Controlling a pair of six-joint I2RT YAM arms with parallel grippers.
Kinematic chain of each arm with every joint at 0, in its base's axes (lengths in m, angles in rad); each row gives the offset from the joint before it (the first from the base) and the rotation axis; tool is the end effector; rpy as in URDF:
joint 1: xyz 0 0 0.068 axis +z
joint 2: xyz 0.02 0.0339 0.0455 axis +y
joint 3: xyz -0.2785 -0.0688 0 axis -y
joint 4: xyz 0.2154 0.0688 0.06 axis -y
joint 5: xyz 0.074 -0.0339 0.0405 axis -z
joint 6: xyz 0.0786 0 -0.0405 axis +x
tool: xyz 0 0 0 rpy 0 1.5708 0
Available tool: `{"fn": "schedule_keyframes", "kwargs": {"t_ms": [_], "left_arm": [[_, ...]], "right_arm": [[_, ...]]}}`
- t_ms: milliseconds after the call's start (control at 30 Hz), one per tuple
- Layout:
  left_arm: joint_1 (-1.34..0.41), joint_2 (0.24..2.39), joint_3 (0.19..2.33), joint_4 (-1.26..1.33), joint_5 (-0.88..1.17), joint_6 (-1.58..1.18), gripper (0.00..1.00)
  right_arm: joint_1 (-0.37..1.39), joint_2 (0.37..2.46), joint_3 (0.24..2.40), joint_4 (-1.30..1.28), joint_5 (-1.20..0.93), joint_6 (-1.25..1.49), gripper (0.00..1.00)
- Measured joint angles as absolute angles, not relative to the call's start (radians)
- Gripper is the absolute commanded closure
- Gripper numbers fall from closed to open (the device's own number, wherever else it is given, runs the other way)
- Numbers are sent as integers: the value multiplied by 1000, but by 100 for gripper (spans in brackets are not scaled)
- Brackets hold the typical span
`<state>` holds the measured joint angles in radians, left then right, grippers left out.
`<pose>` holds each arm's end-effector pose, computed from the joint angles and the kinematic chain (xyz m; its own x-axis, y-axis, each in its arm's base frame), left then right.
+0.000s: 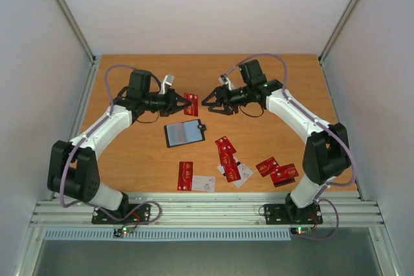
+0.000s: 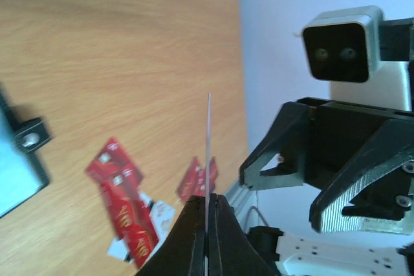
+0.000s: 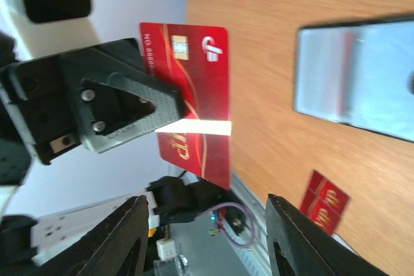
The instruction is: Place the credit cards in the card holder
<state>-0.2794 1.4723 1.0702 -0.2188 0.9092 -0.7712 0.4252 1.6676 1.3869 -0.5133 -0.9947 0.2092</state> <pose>0.2845 -0.1461 0.2904 -0.9490 -0.1732 -0.2633 0.1741 0.4084 -0.8961 0.2938 0.2054 0.3054 -0.7934 -0.2351 -0.5615 -0.6087 0.3093 0.7306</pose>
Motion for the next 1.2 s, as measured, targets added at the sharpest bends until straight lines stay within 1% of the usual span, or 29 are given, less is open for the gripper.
{"fn": "schedule_keyframes", "kwargs": {"t_ms": [167,500,800,1200], "left_arm": [[-251,1534,1060,-383,858,-634,100],[-236,1661,1062,-601,773,-428,100],[-236,1737,1067,-670,725,-343,100],[-236,1794,1098,-700,691,-320,100]], "right_arm": [[426,1739,1385,-601,-928,173,51],[448,1848,1384,-622,-891,152,54],[471,1948,1386,-618,-890,152,56],[477,2031,1404,-579,-899,167,57]]}}
